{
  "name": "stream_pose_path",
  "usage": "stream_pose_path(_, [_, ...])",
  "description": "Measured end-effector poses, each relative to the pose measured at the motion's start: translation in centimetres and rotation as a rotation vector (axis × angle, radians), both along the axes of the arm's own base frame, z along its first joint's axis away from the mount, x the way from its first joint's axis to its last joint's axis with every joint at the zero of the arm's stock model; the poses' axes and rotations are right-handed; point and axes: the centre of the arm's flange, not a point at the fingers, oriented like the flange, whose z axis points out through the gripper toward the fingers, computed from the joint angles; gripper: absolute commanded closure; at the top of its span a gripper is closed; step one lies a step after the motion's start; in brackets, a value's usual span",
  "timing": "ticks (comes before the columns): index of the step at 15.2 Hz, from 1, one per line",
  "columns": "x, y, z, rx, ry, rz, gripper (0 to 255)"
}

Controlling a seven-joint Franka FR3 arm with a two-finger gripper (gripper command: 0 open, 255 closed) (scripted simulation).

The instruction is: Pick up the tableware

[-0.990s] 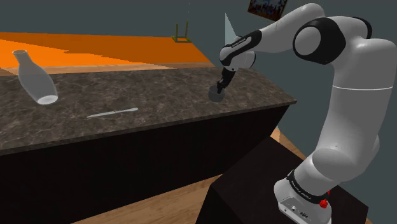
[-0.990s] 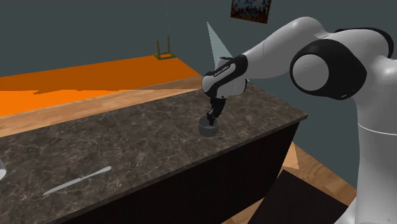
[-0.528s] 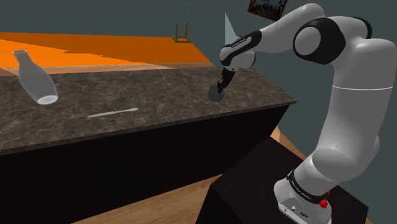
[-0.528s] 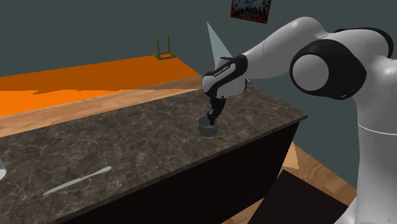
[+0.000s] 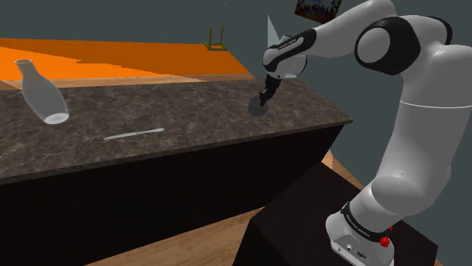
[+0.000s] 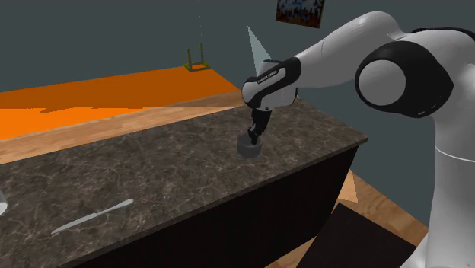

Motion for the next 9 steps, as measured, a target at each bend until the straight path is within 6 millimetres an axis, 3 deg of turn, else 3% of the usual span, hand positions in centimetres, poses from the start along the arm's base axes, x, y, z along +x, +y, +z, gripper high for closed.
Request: stream_pose_path(9, [0.1,0.0,4.7,0.0,0.0,0.0,255])
